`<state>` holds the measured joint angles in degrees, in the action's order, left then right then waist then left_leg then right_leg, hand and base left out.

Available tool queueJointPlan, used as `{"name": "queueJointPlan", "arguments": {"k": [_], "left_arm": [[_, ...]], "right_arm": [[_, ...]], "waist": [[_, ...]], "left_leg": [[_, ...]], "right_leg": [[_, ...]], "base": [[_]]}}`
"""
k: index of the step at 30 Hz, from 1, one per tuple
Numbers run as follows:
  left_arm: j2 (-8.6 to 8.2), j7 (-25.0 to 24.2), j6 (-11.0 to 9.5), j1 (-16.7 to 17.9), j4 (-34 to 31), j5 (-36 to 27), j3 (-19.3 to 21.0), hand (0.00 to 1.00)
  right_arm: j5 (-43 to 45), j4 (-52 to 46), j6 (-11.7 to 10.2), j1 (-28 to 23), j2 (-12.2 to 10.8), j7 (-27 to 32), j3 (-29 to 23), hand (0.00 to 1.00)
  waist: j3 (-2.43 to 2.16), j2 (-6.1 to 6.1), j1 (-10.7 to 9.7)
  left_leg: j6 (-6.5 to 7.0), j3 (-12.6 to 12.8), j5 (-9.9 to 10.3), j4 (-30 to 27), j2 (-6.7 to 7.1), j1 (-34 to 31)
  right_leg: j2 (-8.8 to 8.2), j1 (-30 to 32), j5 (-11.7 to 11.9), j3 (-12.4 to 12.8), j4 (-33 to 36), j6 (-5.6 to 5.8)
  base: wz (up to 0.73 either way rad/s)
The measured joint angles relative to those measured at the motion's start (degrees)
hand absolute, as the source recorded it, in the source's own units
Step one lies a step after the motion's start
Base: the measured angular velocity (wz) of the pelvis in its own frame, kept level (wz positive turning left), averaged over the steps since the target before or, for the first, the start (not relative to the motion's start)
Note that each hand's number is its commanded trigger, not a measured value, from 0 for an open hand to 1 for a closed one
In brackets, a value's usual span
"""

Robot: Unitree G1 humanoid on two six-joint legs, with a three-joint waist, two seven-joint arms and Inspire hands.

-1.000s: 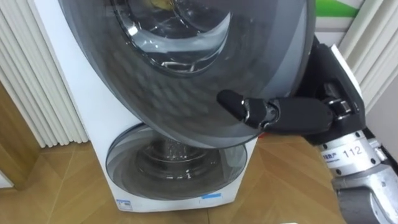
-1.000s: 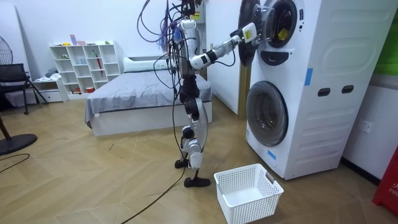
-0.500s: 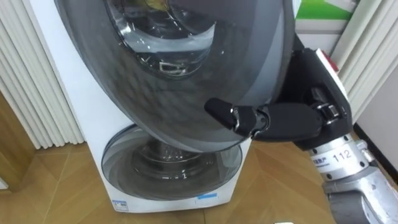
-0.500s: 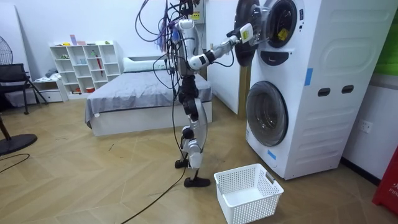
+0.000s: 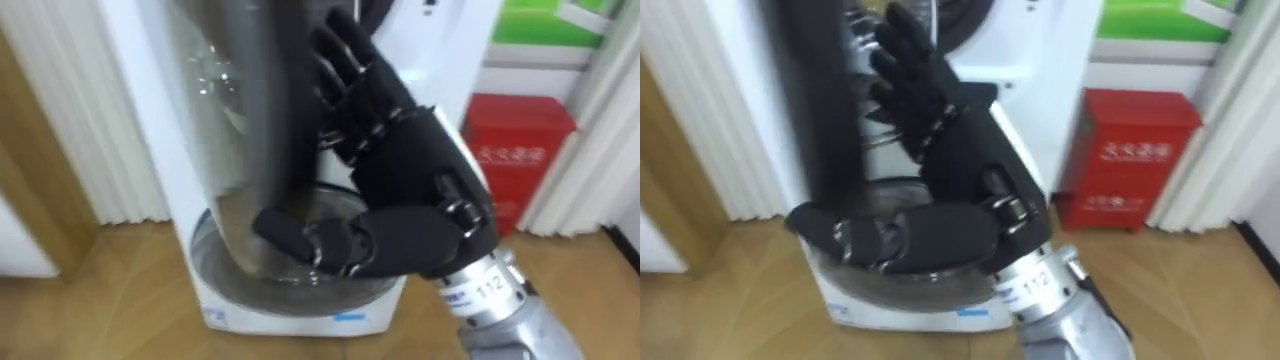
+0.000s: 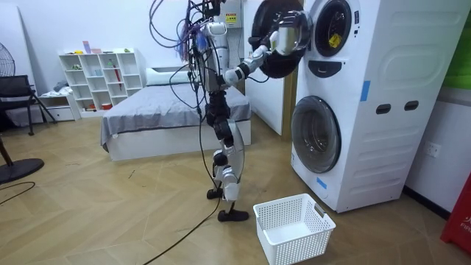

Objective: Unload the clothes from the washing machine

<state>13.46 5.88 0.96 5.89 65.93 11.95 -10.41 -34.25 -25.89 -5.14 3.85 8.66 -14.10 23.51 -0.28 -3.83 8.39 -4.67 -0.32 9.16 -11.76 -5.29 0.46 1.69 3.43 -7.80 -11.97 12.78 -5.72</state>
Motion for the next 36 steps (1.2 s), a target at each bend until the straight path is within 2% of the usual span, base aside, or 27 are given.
{"name": "queueJointPlan", "arguments": {"k": [1,2,3,5,8,10,12,15,18,23,27,31,36], "left_arm": [[0.02,0.00,-0.01,-0.04,0.00,-0.05,0.00,0.00],[0.05,0.00,-0.03,-0.01,-0.07,-0.02,0.10,0.00],[0.14,0.00,-0.02,0.37,-0.10,-0.04,0.16,0.00],[0.05,-0.01,0.06,1.36,-0.11,-0.51,0.71,0.00],[-0.13,-0.06,0.32,2.31,0.06,-2.60,1.49,0.00],[-0.21,-0.30,0.32,2.33,0.14,-3.68,3.06,0.00],[-0.04,-0.31,0.31,2.32,0.14,-5.32,4.88,0.00],[-0.07,-0.30,0.31,2.25,-0.22,-5.76,4.91,0.00],[0.06,-0.30,0.30,2.07,-0.68,-6.24,4.81,0.00],[0.05,-0.30,0.11,0.25,-0.70,-6.41,4.68,0.00],[0.05,-0.29,-0.48,-0.02,-0.78,-8.01,4.60,0.00],[-0.04,-0.28,-1.39,-0.09,-0.76,-8.09,4.49,0.00],[-0.09,-0.28,-1.81,0.27,-0.65,-8.08,4.49,0.00]], "right_arm": [[-0.24,0.53,0.14,0.97,-0.02,-0.92,1.61,0.00],[-0.55,1.66,0.10,2.43,-0.74,-1.48,3.22,0.00],[-1.54,2.87,0.21,3.48,-1.10,-3.13,3.76,0.00],[-1.74,3.58,1.15,5.30,-1.29,-5.80,5.91,0.00],[-1.68,3.85,1.72,7.51,-1.47,-9.91,9.25,0.00],[-1.40,3.96,2.34,7.52,-1.45,-11.91,9.42,0.00],[-1.42,4.89,2.84,7.65,-1.38,-14.02,9.51,0.00],[-1.44,5.25,3.97,7.66,-1.33,-16.03,9.60,0.00],[-1.44,5.34,4.01,7.65,-1.02,-17.46,9.61,0.00],[-1.13,7.35,4.02,7.66,0.05,-17.82,9.51,0.00],[-0.74,7.59,4.03,7.65,1.33,-17.86,9.44,0.00],[-0.79,7.59,4.03,7.68,1.45,-17.85,9.19,0.00],[-1.29,7.53,3.95,7.37,2.61,-17.84,7.81,0.00]], "waist": [[-0.12,-0.27,0.59],[-0.09,-0.89,2.10],[-0.32,-1.31,3.47],[-0.46,-1.77,6.23],[-0.21,-2.07,8.19],[0.01,-1.99,9.16],[0.24,-1.97,9.36],[0.72,-1.28,9.25],[1.03,-0.83,9.05],[1.12,-0.69,8.87],[1.13,-0.70,8.75],[1.13,-0.71,8.61],[1.18,-0.67,7.18]], "left_leg": [[-0.01,-0.07,-0.43,0.05,0.02,-0.22],[-0.24,-0.10,-1.00,0.06,0.03,-0.49],[-0.37,-0.23,-1.27,0.04,0.01,-1.08],[-0.40,-0.84,-1.32,-0.06,0.01,-1.48],[-0.19,-2.07,-1.47,-0.24,0.53,-2.34],[0.08,-3.14,-1.42,0.14,1.15,-2.66],[0.36,-3.95,-1.24,0.48,1.76,-2.90],[0.87,-3.79,-0.91,0.50,2.10,-2.86],[0.98,-3.17,-0.88,1.24,2.13,-2.41],[1.08,-2.69,-0.89,2.59,2.13,-1.70],[1.09,-0.10,-0.87,2.77,2.08,-0.71],[1.09,1.44,-0.86,3.19,2.02,0.22],[1.09,2.53,-0.85,3.50,2.05,1.23]], "right_leg": [[-0.20,-0.09,-0.10,-0.92,-0.05,-0.16],[-0.27,-0.01,-0.42,-1.77,-0.15,-0.31],[-0.40,0.04,-0.69,-2.90,-0.14,-0.41],[-0.58,-0.20,-1.04,-4.00,-0.19,-0.48],[-1.35,-0.54,-1.12,-6.08,-0.37,0.17],[-1.84,-1.11,-1.18,-6.64,-0.22,0.73],[-2.34,-1.12,-1.36,-7.30,-0.12,1.19],[-2.61,-1.10,-1.39,-7.12,-0.13,1.49],[-2.66,-1.07,-1.19,-6.66,-0.11,1.13],[-2.58,-0.98,-1.47,-6.14,-0.21,1.18],[-2.52,-1.35,-1.37,-4.93,-1.22,1.38],[-2.42,-1.74,-1.36,-3.69,-1.71,1.42],[-2.28,-2.63,-1.38,-2.42,-2.24,1.59]], "base": [[0.78],[0.83],[0.72],[0.43],[0.37],[0.25],[0.17],[0.03],[-0.08],[-0.05],[-0.17],[-0.20],[-0.11]]}}
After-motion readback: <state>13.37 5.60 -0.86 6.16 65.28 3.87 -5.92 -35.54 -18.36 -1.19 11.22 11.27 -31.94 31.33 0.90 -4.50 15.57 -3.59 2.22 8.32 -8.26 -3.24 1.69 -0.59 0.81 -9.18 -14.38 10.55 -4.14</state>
